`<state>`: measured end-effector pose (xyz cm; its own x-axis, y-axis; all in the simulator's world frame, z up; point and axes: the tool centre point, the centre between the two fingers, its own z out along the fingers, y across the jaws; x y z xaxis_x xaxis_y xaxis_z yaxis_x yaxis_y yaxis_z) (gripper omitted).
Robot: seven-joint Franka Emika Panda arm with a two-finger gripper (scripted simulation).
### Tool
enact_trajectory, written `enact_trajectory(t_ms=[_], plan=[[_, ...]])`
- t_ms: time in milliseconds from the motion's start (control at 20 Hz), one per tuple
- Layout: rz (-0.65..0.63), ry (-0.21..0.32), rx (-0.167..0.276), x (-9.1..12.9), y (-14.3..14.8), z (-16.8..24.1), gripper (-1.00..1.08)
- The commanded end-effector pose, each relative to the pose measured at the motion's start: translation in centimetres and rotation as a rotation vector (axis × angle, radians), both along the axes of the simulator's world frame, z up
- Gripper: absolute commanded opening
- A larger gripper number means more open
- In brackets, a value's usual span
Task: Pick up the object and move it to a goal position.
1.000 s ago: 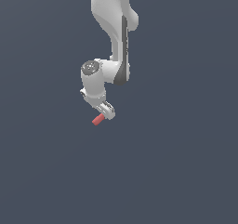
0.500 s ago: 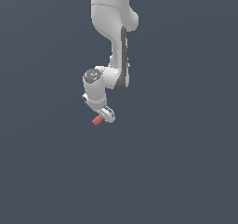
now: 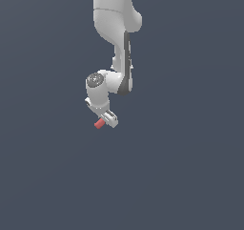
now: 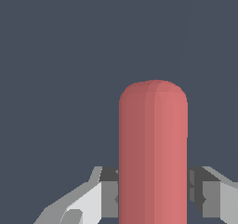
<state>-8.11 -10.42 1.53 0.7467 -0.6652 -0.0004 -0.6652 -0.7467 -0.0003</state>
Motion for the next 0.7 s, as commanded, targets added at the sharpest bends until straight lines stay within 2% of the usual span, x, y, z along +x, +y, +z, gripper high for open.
enact_trajectory(t_ms=[0,400,650], plan=[[-0.001,0.000,0.000,0.0,0.0,0.0,-1.00],[0.000,0.000,0.000,0.1,0.3,0.2,-1.00],[0.000,0.000,0.000,0.7,1.8,1.8,-1.00]])
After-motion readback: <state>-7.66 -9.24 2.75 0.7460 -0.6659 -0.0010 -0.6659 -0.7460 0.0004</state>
